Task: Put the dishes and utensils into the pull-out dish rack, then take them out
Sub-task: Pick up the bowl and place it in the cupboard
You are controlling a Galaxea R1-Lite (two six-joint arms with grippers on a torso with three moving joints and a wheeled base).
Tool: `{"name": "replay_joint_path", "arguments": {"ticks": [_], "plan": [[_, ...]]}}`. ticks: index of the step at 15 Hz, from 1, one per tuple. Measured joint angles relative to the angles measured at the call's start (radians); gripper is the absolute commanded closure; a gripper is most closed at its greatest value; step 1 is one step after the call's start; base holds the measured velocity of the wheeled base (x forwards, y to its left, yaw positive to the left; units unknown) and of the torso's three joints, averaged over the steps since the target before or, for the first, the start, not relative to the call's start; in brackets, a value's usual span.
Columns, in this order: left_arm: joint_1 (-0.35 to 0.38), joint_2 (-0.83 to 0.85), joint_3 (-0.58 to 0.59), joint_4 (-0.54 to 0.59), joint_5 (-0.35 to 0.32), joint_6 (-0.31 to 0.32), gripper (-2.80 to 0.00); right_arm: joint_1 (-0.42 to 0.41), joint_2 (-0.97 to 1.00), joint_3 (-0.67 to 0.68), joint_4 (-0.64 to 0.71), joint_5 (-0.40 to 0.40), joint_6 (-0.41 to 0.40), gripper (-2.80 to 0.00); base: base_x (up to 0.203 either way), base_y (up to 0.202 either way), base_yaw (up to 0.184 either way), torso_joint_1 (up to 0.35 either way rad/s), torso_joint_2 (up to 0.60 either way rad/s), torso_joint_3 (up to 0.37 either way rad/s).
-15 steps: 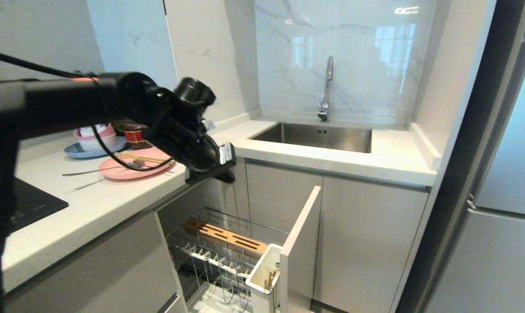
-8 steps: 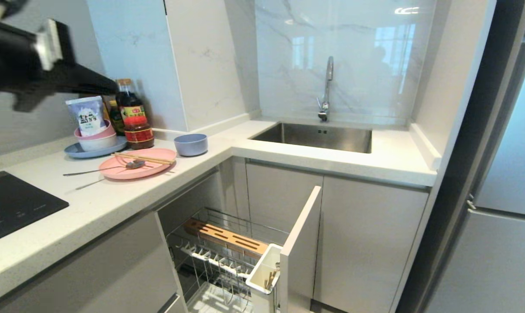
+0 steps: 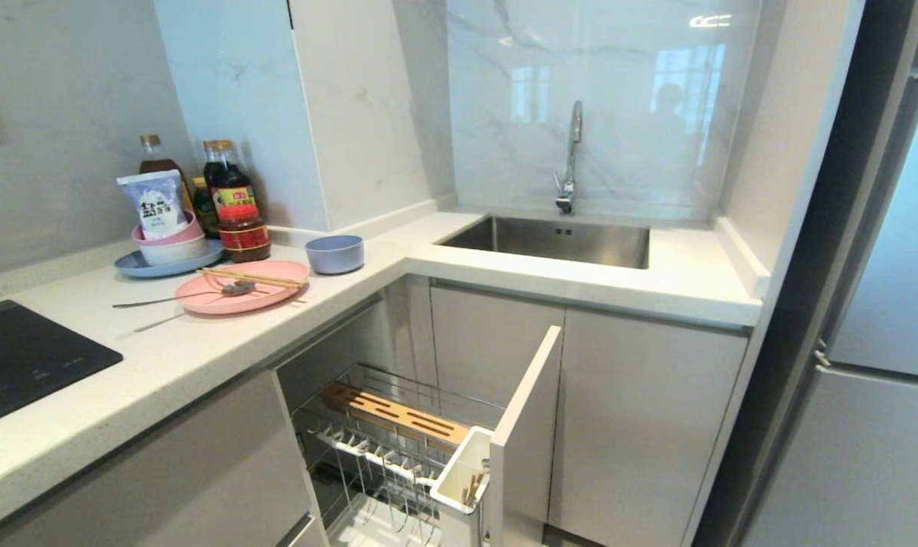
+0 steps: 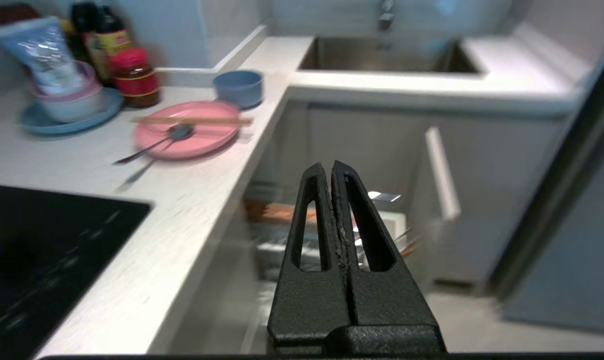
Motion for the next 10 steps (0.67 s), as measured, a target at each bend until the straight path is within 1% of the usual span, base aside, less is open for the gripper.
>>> {"name": "replay_joint_path", "arguments": {"ticks": [1, 2, 3, 5, 7, 9, 10], "plan": [[0.006, -0.089, 0.113, -0.032, 0.01, 0.044, 0.0, 0.0, 0.0, 0.0, 0.0, 0.0, 0.0, 0.0, 0.0, 0.0, 0.0, 0.0, 0.0, 0.0], [0.013, -0.176, 0.233, -0.072, 0.028, 0.073, 0.0, 0.0, 0.0, 0.0, 0.0, 0.0, 0.0, 0.0, 0.0, 0.0, 0.0, 0.0, 0.0, 0.0], [0.022, -0.248, 0.341, -0.116, 0.052, 0.087, 0.0, 0.0, 0.0, 0.0, 0.0, 0.0, 0.0, 0.0, 0.0, 0.0, 0.0, 0.0, 0.0, 0.0], [0.043, -0.387, 0.573, -0.244, 0.096, 0.094, 0.0, 0.0, 0.0, 0.0, 0.0, 0.0, 0.0, 0.0, 0.0, 0.0, 0.0, 0.0, 0.0, 0.0], [0.06, -0.515, 0.788, -0.397, 0.108, 0.096, 0.0, 0.0, 0.0, 0.0, 0.0, 0.0, 0.0, 0.0, 0.0, 0.0, 0.0, 0.0, 0.0, 0.0], [0.07, -0.611, 0.944, -0.527, 0.102, 0.086, 0.0, 0.0, 0.0, 0.0, 0.0, 0.0, 0.0, 0.0, 0.0, 0.0, 0.0, 0.0, 0.0, 0.0], [0.073, -0.644, 1.009, -0.579, 0.099, 0.069, 0.0, 0.0, 0.0, 0.0, 0.0, 0.0, 0.0, 0.0, 0.0, 0.0, 0.0, 0.0, 0.0, 0.0]]}}
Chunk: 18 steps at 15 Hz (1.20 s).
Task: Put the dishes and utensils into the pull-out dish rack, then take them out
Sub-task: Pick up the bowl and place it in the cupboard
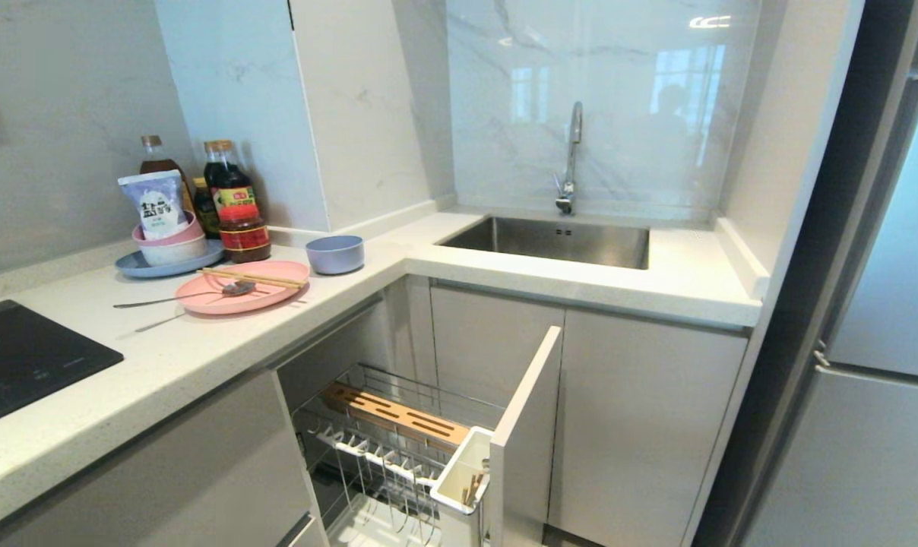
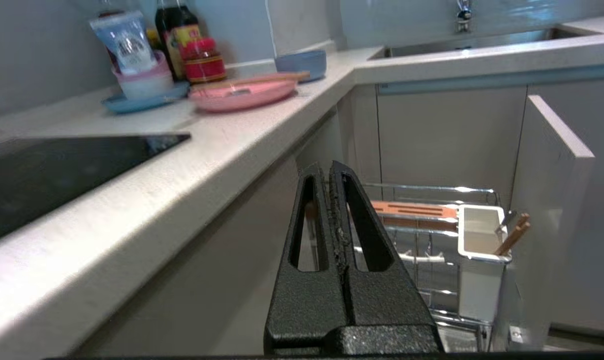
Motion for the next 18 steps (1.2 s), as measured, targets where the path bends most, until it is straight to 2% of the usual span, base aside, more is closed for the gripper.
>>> {"name": "replay_joint_path", "arguments": {"ticks": [5, 6, 8, 13, 18], "plan": [[0.003, -0.057, 0.283, -0.213, -0.006, -0.023, 0.0, 0.0, 0.0, 0.0, 0.0, 0.0, 0.0, 0.0, 0.0, 0.0, 0.0, 0.0, 0.0, 0.0], [0.003, -0.059, 0.317, -0.225, -0.008, -0.036, 0.0, 0.0, 0.0, 0.0, 0.0, 0.0, 0.0, 0.0, 0.0, 0.0, 0.0, 0.0, 0.0, 0.0], [0.003, -0.061, 0.341, -0.197, -0.009, -0.065, 0.0, 0.0, 0.0, 0.0, 0.0, 0.0, 0.0, 0.0, 0.0, 0.0, 0.0, 0.0, 0.0, 0.0], [0.003, -0.062, 0.349, -0.196, -0.009, -0.085, 0.0, 0.0, 0.0, 0.0, 0.0, 0.0, 0.0, 0.0, 0.0, 0.0, 0.0, 0.0, 0.0, 0.0], [0.003, -0.062, 0.349, -0.199, 0.004, -0.184, 0.0, 0.0, 0.0, 0.0, 0.0, 0.0, 0.0, 0.0, 0.0, 0.0, 0.0, 0.0, 0.0, 0.0]]}}
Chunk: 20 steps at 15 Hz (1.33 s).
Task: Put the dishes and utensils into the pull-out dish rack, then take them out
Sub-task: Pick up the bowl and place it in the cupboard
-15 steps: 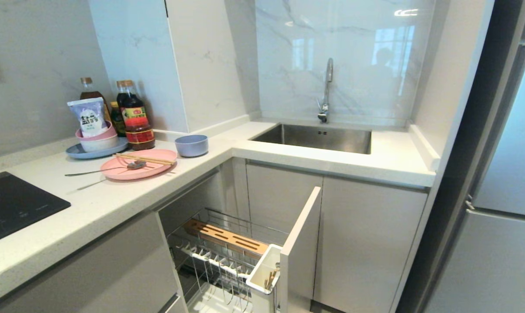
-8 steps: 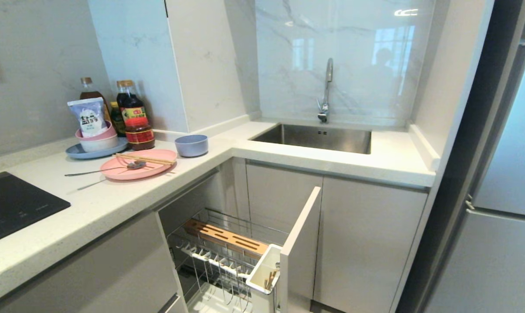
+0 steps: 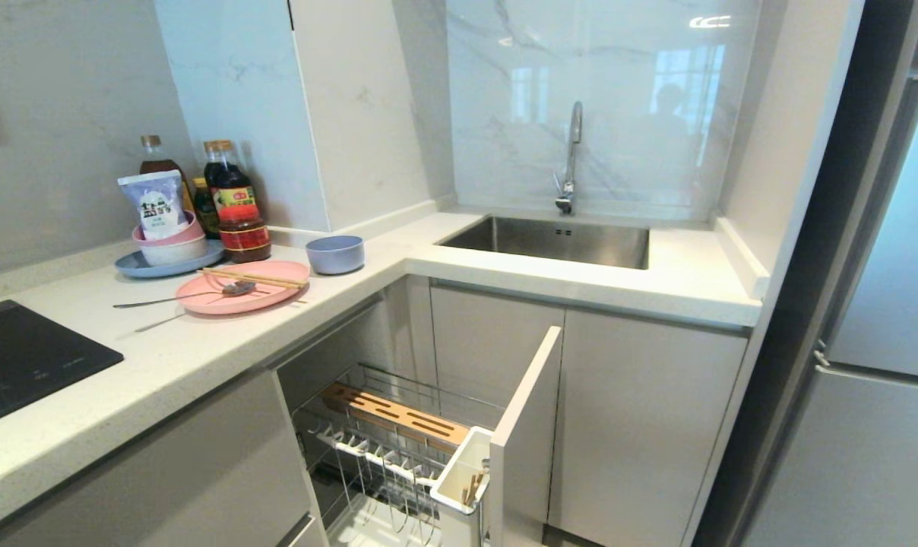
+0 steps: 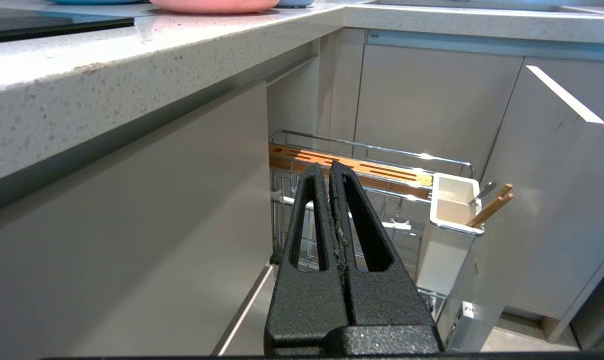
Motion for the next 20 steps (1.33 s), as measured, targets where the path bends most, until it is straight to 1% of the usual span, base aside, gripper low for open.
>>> {"name": "replay_joint_path", "arguments": {"ticks": [6, 10, 20], "plan": [[0.0, 0.0, 0.0, 0.0, 0.0, 0.0, 0.0, 0.0, 0.0, 0.0, 0.0, 0.0, 0.0, 0.0, 0.0, 0.0, 0.0, 0.0, 0.0, 0.0], [0.0, 0.0, 0.0, 0.0, -0.003, 0.016, 0.0, 0.0, 0.0, 0.0, 0.0, 0.0, 0.0, 0.0, 0.0, 0.0, 0.0, 0.0, 0.0, 0.0], [0.0, 0.001, -0.001, 0.0, -0.007, 0.016, 0.0, 0.0, 0.0, 0.0, 0.0, 0.0, 0.0, 0.0, 0.0, 0.0, 0.0, 0.003, 0.0, -0.181]]}}
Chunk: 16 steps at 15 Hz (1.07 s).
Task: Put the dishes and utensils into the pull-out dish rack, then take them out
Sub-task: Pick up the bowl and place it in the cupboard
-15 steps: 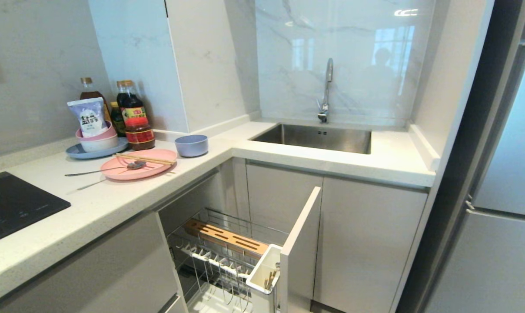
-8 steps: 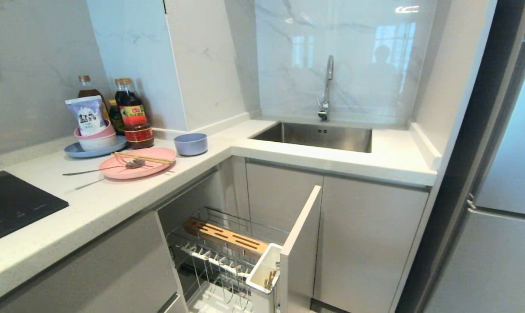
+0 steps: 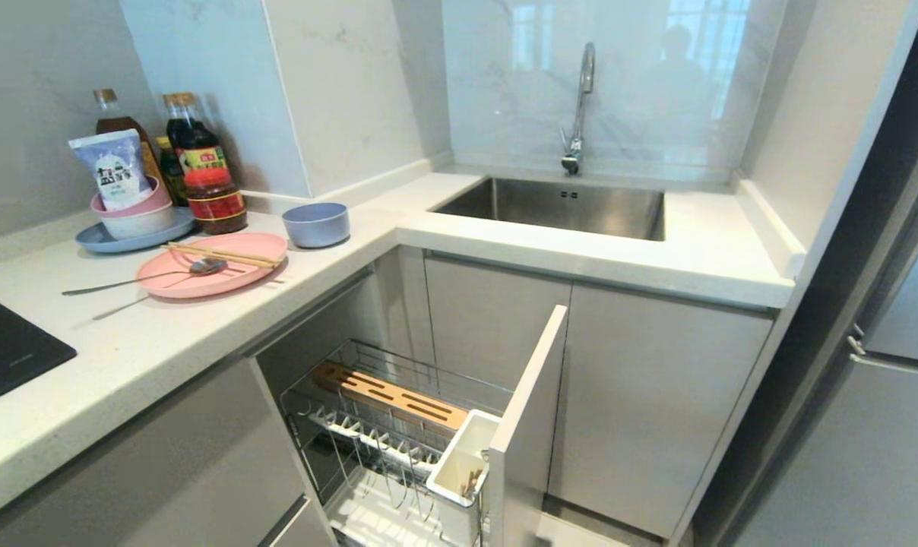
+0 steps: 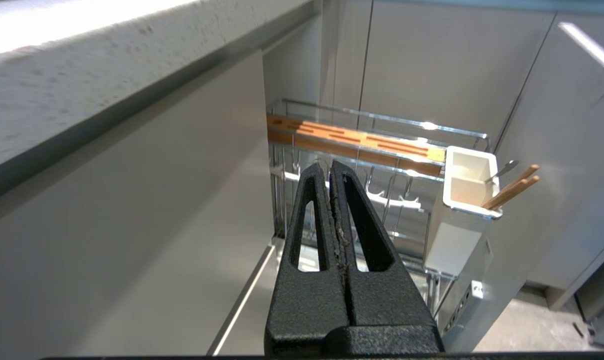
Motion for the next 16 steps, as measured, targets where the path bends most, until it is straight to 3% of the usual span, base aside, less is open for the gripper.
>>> {"name": "replay_joint_path", "arguments": {"ticks": [16], "plan": [[0.0, 0.0, 0.0, 0.0, -0.001, 0.0, 0.0, 0.0, 0.0, 0.0, 0.0, 0.0, 0.0, 0.0, 0.0, 0.0, 0.0, 0.003, 0.0, -0.199]]}}
